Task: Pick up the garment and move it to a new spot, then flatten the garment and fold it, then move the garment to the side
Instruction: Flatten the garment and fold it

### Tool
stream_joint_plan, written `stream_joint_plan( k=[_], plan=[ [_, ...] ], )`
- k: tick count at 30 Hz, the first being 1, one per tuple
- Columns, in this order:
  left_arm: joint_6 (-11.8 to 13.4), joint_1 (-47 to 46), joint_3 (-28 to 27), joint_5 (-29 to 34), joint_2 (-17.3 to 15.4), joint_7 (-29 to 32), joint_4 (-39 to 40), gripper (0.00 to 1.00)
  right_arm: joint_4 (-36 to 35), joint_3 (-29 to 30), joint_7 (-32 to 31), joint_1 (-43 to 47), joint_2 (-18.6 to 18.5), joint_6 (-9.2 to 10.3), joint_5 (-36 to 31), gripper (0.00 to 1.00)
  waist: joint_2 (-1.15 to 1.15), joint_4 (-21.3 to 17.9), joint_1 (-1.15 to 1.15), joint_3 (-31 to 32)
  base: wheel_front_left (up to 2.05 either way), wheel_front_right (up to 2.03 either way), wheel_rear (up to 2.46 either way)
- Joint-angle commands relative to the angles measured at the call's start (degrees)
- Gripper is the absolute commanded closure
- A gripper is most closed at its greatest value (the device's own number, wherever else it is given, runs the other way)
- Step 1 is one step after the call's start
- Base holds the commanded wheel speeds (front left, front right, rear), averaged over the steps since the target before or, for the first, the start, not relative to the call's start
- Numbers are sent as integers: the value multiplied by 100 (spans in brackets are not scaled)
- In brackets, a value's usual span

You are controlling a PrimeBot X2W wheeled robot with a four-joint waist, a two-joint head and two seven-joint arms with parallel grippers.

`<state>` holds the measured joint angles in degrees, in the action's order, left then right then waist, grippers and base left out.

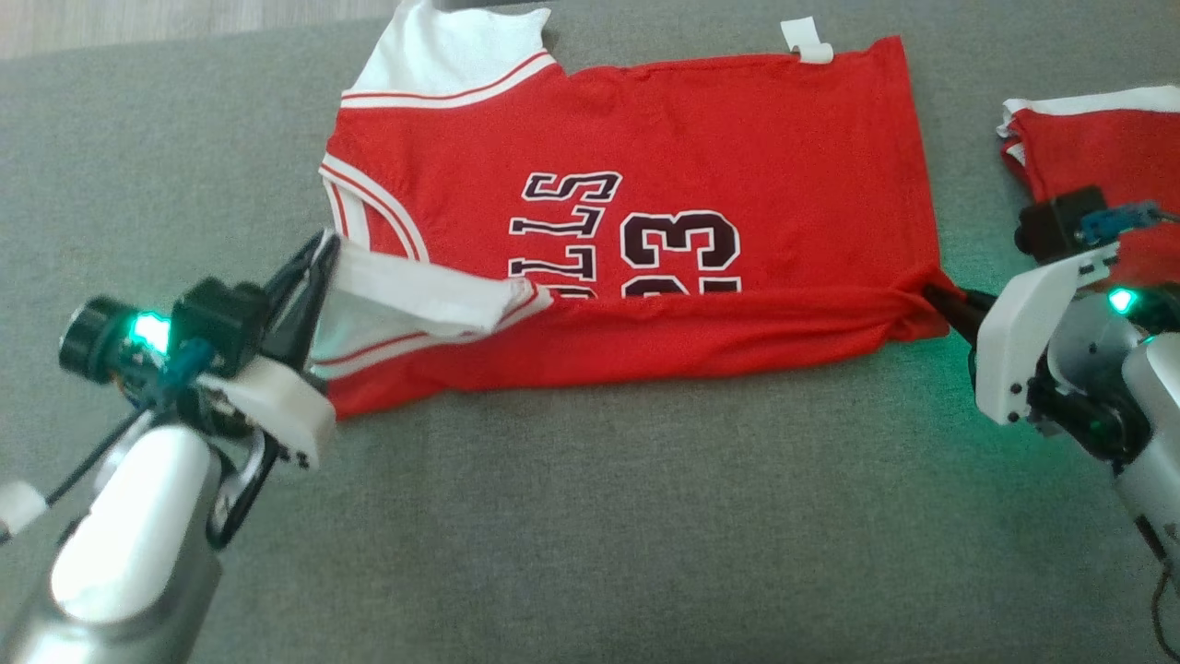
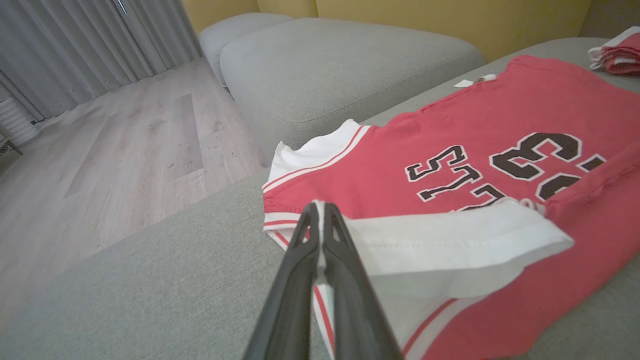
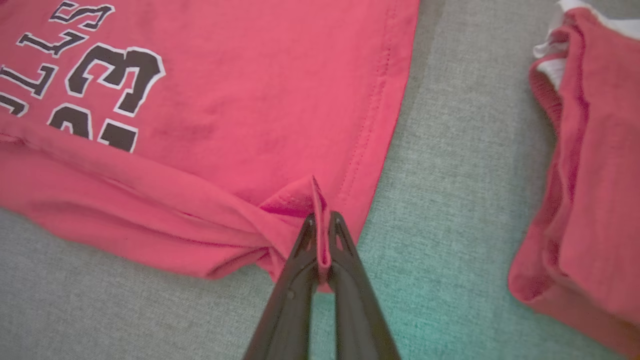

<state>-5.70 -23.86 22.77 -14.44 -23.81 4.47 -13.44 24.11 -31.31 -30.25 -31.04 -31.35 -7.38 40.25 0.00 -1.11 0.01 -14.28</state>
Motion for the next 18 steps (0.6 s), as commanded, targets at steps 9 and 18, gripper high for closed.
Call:
stream_joint_plan(
  k=[9,18],
  plan=[
    [-56,-1002,15,61,-153,-81,-599,100,180,-215,354,-498,-15,-11,-86,31,0,-19,-1,-168,0,0,0],
    [625,-1297,-385,-58,383,-1413,-944,0,651,274,2032,-867,252,-11,-292,0,0,-8,-1,-35,0,0,0]
  ],
)
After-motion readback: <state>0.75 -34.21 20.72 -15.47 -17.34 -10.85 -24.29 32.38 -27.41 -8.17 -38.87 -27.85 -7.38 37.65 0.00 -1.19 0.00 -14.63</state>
